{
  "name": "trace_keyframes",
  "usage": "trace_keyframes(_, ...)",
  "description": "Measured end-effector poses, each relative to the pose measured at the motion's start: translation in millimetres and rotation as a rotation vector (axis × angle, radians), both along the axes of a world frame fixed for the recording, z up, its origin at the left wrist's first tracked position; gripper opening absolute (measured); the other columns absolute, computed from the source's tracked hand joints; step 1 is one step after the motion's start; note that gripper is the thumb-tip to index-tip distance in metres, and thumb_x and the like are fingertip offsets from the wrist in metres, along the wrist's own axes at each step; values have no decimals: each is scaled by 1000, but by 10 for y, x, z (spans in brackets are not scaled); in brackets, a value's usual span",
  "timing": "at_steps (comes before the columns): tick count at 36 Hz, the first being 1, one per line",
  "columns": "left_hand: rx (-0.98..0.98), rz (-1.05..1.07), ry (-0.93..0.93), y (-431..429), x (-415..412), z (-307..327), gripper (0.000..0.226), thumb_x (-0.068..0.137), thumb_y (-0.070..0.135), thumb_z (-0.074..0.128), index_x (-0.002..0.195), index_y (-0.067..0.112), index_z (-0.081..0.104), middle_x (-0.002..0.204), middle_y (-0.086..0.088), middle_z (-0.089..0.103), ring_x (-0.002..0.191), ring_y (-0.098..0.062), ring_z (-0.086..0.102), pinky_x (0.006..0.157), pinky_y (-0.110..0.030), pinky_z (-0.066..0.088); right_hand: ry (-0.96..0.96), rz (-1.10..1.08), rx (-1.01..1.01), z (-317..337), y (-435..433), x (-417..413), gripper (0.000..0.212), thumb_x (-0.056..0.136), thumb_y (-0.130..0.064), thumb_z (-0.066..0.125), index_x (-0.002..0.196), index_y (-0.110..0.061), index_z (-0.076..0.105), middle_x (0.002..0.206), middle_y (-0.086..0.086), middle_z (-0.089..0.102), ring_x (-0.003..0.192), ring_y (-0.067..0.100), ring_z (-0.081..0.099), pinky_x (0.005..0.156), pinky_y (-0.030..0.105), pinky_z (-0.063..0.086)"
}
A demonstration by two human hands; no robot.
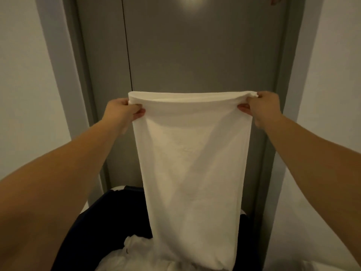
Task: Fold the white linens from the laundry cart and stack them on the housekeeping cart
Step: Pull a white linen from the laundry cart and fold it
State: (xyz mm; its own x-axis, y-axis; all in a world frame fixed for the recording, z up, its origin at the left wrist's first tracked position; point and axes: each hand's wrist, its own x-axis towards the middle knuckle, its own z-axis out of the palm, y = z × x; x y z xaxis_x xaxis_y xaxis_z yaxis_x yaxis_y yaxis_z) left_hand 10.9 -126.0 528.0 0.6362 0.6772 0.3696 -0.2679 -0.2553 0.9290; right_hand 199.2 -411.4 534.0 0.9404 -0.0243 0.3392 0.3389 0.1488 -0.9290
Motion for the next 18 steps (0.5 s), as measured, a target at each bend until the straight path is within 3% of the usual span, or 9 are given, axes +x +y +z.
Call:
trace_keyframes(2,-46,-57,-68,-68,-4,61,22,91,1,61,113,-3,60,105,-9,61,78,-11,62,68,-18,58,-25,-39,17,84,-142,-108,39,90,5,55,128,-2,52,103,11,57,84,26,67,75,35,60)
trace_keyframes(5,-124,-137,-142,-133,-12,157,9,92,2,60,101,-2,61,99,-10,62,79,-16,66,65,-20,58,-84,-128,26,211,-362,-263,36,86,3,59,121,-6,58,114,17,60,91,31,67,69,35,61)
trace_keyframes(8,-177,-247,-207,-254,-29,252,2,93,4,59,92,2,60,99,-12,63,82,-19,68,70,-23,57,-128,-240,0,329,-616,-481,28,82,4,60,108,-7,62,106,17,63,88,32,69,70,38,61)
trace_keyframes(12,-177,-360,-251,-527,-96,366,8,95,7,58,87,5,58,95,-10,63,78,-19,67,72,-27,59,-191,-352,4,441,-999,-858,23,87,5,55,109,1,60,94,15,62,76,26,69,64,32,60)
trace_keyframes(18,-179,-488,-283,-1079,-197,454,16,93,-1,57,79,5,56,85,-7,61,71,-16,65,69,-25,58,-222,-528,-39,533,-1696,-1439,17,87,4,53,101,-3,59,90,15,62,66,22,68,59,30,58)
